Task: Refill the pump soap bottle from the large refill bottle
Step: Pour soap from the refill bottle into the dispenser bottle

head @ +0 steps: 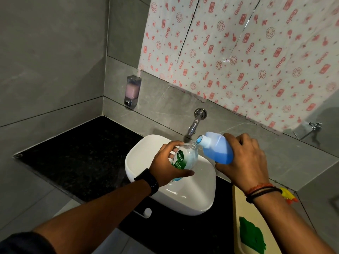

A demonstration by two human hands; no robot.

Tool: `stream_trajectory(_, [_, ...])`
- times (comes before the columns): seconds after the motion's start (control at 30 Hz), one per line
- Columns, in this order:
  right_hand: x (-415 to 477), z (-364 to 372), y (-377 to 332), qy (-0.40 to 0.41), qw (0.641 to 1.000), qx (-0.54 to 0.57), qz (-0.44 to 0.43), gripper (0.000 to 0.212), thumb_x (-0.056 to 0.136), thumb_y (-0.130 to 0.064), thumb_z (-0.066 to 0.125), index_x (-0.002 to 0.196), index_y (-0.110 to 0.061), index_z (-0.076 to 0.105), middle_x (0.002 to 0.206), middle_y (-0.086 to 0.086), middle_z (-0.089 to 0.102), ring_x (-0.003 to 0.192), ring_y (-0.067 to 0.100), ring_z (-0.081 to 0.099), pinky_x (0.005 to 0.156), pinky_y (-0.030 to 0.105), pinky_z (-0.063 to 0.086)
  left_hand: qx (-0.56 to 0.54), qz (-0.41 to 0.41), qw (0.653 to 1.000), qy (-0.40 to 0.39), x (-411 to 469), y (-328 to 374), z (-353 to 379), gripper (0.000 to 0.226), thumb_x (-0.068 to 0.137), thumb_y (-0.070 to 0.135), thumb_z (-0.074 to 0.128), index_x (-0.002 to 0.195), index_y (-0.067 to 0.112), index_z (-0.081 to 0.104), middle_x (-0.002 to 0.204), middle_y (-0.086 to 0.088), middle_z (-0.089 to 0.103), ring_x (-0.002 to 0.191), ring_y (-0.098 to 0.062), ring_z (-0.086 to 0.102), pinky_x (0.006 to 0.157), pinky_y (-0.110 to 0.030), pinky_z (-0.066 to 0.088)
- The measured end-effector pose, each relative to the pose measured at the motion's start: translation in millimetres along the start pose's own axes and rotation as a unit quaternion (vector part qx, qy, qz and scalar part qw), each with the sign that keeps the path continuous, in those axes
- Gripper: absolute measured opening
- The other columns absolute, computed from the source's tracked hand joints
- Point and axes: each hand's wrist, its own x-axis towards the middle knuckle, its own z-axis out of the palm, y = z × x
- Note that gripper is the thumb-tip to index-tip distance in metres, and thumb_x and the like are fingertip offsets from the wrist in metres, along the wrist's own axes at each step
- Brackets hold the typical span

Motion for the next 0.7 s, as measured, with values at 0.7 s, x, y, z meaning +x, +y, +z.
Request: stream_trajectory(0.7, [2.8,2.8,1.7,-0.011,1.000,0.001,0.000,0.078,0.049,-0.032,0.084,0.120,-0.020,0.053,0.094,0.012,0.052,0.085,0.035,0.049,0.068,0.041,0.043,-0.005,-0.003,1.000,-0.001,3.1,-6.5,2.0,0.080,0.044,0.034,0.093,0.113,0.037,0.053,0.102,0.017,0.051,0.087,-0.006,0.056,0.064,-0.010,0.048])
